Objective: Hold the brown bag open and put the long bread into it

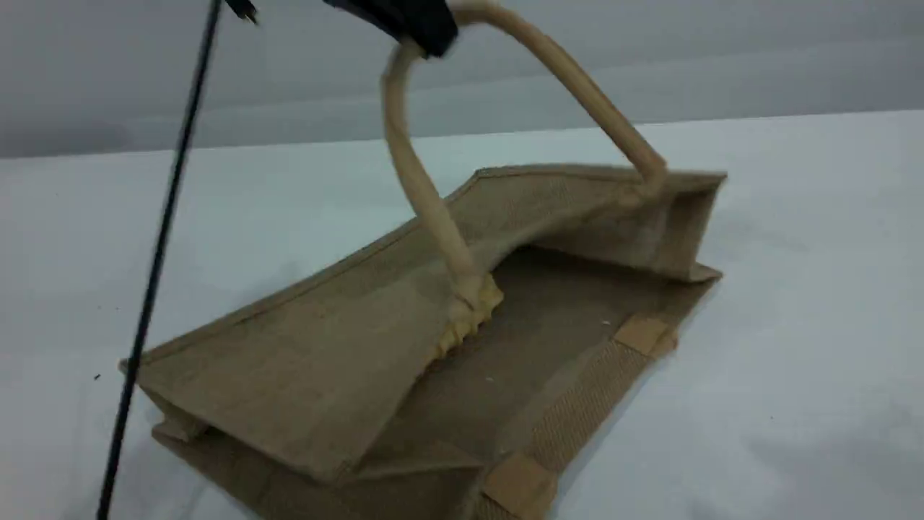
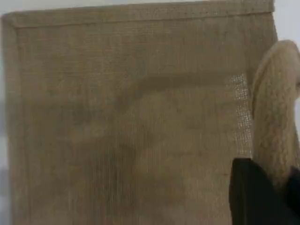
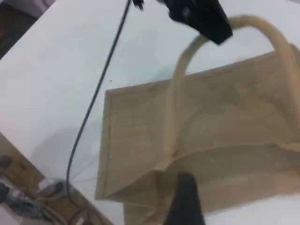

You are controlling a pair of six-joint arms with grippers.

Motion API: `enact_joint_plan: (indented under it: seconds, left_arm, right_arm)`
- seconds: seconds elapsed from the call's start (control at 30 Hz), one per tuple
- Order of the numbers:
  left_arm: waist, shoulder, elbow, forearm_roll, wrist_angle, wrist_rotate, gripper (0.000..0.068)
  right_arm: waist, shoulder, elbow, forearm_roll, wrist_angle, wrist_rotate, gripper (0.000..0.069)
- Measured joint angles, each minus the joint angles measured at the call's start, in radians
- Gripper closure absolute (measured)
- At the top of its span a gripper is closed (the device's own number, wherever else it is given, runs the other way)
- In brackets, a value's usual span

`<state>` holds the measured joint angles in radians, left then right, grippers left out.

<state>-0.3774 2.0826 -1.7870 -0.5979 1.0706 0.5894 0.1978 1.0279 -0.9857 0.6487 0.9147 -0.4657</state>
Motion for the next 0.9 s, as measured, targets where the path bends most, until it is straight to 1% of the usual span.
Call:
enact_joint_plan:
  seconds: [0.1, 0.3, 0.4, 0.47, 0.5, 0.57, 0.63, 0.7, 0.8, 0.83, 0.9]
  left_arm:
    - [-0.034, 0.043, 0.0, 0.021, -0.024, 0.0, 0.0598]
    - [-0.086, 0.138, 0.0, 0.022, -0.032, -0.031, 0.0593]
    - [-0.103, 0.182, 0.0, 0.022, -0.036, -0.031, 0.0578]
    - [-0.115, 0.201, 0.0, 0.023, -0.036, -0.031, 0.0551]
    - [-0.118, 0.204, 0.0, 0.029, -0.036, -0.031, 0.0533]
    - [-0.125, 0.204, 0.0, 0.06, -0.048, -0.023, 0.0474]
    - [-0.126, 0.203, 0.0, 0.089, -0.056, -0.023, 0.0402]
    - [-0.126, 0.203, 0.0, 0.127, -0.054, -0.023, 0.0317]
    - [-0.125, 0.203, 0.0, 0.158, -0.017, -0.044, 0.0209]
    - [-0.125, 0.202, 0.0, 0.177, 0.005, -0.049, 0.018]
    - [-0.125, 0.196, 0.0, 0.227, 0.049, -0.055, 0.0144]
  right_arm:
    - [0.0, -0.086, 0.0, -0.067, 0.043, 0.07, 0.02]
    - [0.0, -0.254, 0.0, -0.262, 0.14, 0.229, 0.0201]
    - [0.0, -0.336, 0.0, -0.346, 0.168, 0.306, 0.0201]
    - [0.0, -0.384, 0.0, -0.393, 0.185, 0.343, 0.0201]
    - [0.0, -0.408, 0.0, -0.413, 0.192, 0.359, 0.0202]
    - [0.0, -0.45, 0.0, -0.442, 0.217, 0.381, 0.0202]
    - [0.0, -0.475, 0.0, -0.457, 0.235, 0.387, 0.0202]
    - [0.001, -0.487, 0.0, -0.465, 0.262, 0.387, 0.0202]
    - [0.001, -0.488, 0.0, -0.484, 0.297, 0.387, 0.0202]
    - [0.001, -0.488, 0.0, -0.499, 0.311, 0.387, 0.0202]
    - [0.001, -0.488, 0.001, -0.54, 0.309, 0.387, 0.0202]
